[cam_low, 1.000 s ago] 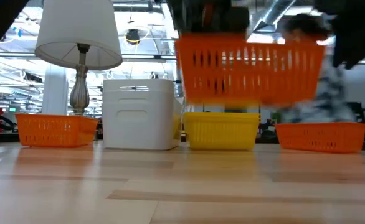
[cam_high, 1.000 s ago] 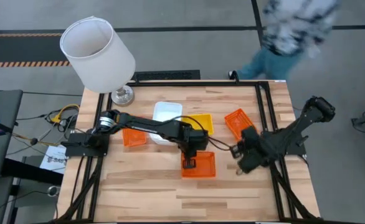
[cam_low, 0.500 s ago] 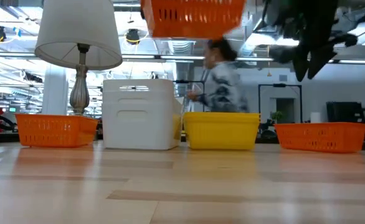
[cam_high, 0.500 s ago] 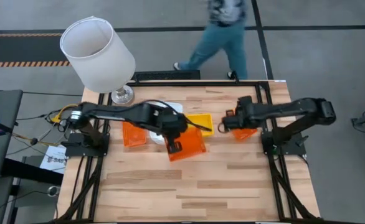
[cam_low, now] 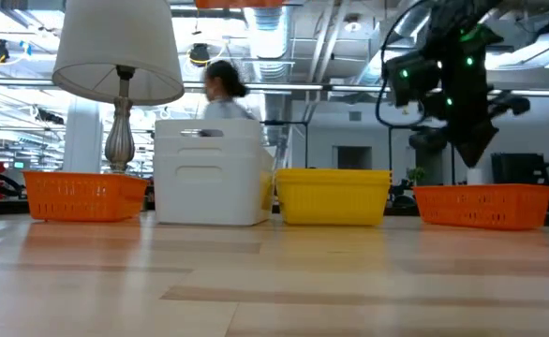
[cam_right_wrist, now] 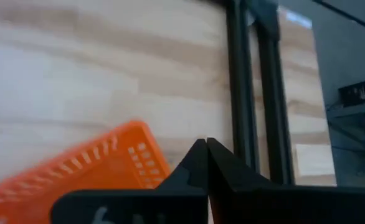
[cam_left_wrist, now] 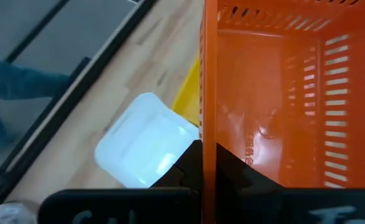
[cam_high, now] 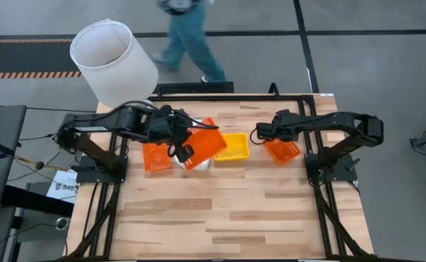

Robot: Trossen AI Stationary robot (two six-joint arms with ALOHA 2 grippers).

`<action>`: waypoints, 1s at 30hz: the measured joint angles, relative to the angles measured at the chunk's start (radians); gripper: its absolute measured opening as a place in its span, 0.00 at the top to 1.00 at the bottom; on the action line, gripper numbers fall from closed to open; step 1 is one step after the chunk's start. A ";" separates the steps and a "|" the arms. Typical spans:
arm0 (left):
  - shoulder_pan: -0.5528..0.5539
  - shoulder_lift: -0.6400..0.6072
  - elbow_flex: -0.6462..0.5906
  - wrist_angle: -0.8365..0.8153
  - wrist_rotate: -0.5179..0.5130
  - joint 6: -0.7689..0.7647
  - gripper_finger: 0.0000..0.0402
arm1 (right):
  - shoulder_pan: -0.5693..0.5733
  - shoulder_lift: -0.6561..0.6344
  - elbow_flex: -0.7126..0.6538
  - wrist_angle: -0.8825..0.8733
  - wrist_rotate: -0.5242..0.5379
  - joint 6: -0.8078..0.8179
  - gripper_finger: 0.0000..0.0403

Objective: Stack baskets by color
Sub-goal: Stack the bottom orange bin on top of the top right orange bin

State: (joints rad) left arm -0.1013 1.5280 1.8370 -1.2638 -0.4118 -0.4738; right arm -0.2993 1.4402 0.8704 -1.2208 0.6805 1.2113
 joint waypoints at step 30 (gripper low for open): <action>0.002 -0.030 0.000 -0.056 -0.094 -0.018 1.00 | 0.670 -0.016 -0.029 -0.105 -0.509 0.254 0.99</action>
State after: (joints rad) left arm -0.0994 1.4979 1.8370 -1.3193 -0.5060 -0.4922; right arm 0.3709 1.4246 0.8412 -1.3255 0.1717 1.4657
